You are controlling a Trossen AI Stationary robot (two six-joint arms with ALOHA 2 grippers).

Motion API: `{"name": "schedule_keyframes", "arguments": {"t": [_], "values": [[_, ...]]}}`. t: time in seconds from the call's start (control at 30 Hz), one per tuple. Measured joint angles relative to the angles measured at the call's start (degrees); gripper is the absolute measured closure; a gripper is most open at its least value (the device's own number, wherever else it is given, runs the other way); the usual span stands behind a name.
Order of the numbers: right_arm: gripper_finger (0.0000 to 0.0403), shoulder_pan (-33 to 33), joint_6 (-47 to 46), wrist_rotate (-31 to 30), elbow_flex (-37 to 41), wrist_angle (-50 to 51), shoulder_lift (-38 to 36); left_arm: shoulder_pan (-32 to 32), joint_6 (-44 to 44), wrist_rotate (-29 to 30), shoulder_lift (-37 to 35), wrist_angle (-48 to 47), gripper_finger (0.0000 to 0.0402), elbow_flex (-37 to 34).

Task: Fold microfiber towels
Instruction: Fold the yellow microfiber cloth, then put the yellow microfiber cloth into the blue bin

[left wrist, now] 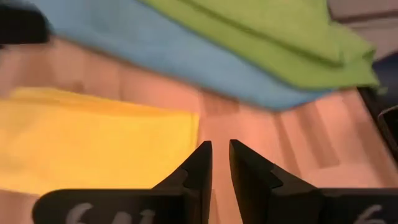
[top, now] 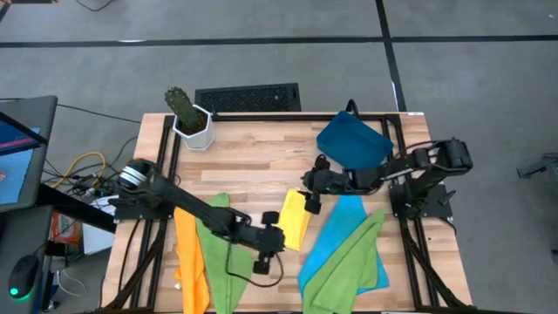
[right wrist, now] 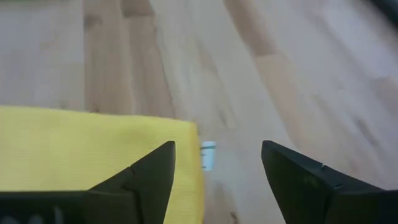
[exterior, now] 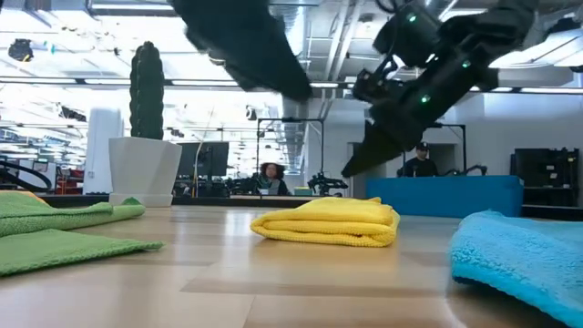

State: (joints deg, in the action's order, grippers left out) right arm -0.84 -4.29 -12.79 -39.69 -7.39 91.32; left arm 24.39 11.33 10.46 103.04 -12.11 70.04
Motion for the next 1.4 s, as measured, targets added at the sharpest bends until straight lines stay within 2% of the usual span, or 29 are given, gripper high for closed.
{"name": "schedule_keyframes", "arguments": {"t": [0.17, 0.37, 0.47, 0.63, 0.9, 0.93, 1.17, 1.4], "values": [[0.0137, 1.4, -2.0, 6.7, -0.9, 0.5, 3.7, 4.5, 2.6, 10.0, -7.1, -5.1, 0.0354, 0.1], [0.0137, 2.5, -3.6, 8.9, -1.2, -2.1, 10.2, 9.7, 3.1, 21.0, -10.9, -8.4, 0.0354, 0.1], [0.0143, 2.6, -4.5, 10.1, -1.3, -2.0, 11.9, 11.0, 3.8, 24.0, -11.2, -10.1, 0.0354, 0.1], [0.0197, 1.0, -5.6, 9.5, -1.4, -2.3, 12.6, 11.8, 6.3, 25.8, -11.3, -14.5, 0.0354, 0.1], [0.0372, 1.2, -5.9, 13.3, -1.2, -1.3, 11.6, 11.8, 7.7, 26.4, -11.7, -18.4, 0.0354, 0.1], [0.0383, 1.6, -5.8, 14.3, -1.2, -1.4, 11.5, 11.8, 7.8, 26.6, -11.8, -19.0, 0.0354, 0.1], [0.0387, 4.6, -6.4, 15.9, -2.2, 0.3, 9.6, 11.8, 9.5, 28.6, -13.5, -22.3, 0.0354, 0.1], [0.0387, 11.8, -3.0, 14.6, -2.7, 4.6, 1.6, 12.0, 12.5, 32.3, -15.1, -26.5, 0.0354, 0.2]]}}
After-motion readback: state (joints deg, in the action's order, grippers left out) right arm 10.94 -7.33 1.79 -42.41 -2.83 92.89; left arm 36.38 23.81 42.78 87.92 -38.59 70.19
